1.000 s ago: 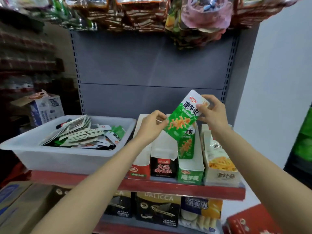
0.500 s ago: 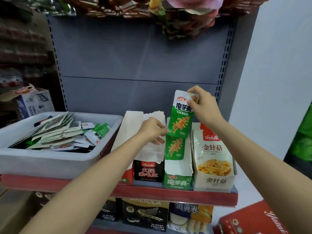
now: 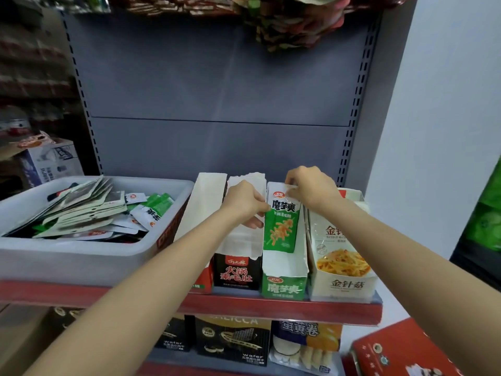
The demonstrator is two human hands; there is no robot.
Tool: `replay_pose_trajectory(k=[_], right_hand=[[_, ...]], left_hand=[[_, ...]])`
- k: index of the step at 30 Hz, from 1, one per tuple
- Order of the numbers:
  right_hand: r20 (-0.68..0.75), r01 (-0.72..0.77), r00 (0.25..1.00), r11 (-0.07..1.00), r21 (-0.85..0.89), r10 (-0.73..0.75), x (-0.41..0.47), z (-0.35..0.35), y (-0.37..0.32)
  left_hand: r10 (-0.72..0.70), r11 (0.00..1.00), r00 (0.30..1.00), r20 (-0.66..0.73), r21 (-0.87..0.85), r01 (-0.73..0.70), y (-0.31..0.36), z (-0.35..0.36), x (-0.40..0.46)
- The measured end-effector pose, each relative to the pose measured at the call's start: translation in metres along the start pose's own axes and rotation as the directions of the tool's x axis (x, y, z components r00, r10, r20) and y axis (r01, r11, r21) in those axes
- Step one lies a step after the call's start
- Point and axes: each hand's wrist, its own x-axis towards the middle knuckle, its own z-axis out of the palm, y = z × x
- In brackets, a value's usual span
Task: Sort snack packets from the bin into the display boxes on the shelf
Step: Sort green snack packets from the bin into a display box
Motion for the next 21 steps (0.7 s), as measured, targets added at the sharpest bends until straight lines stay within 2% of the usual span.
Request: replay_pose_trajectory(k=[6,8,10,13,17,21], right_hand=[[-0.049,0.108,0.992,0.979,-0.174,-0.118,0.001,0.003,-0.006],[-0.038,0.123,0.991,0.977,-0.174,-0.131,0.001,0.002,-0.007],[-0.047,0.125,0.99,0.985,-0.118,-0.131,-0.002,0.0,-0.009],[-0.11,0.17,0.979,0.985,-0.006,-0.17,-0.013,-0.001,-0.021],[-0.14,0.224,0.971,0.948,0.226,-0.196,-0.026,0.005,-0.056],[-0.097,0.243,0.97,0.876,0.417,-0.223,-0.025,0.019,-0.108]], left_hand=[[-0.002,1.0,1.0,-0.013,-0.007,0.002,0.0,-0.001,-0.005],[0.015,1.0,1.0,-0.014,0.005,-0.015,0.0,-0.002,-0.008],[0.047,0.999,0.998,-0.042,0.029,-0.046,-0.001,-0.005,-0.013],[0.128,0.989,0.976,-0.174,0.092,-0.114,-0.007,-0.018,-0.022],[0.246,0.965,0.909,-0.335,0.168,-0.2,-0.028,-0.053,-0.046],[0.318,0.927,0.814,-0.485,0.338,-0.161,-0.063,-0.106,-0.07]])
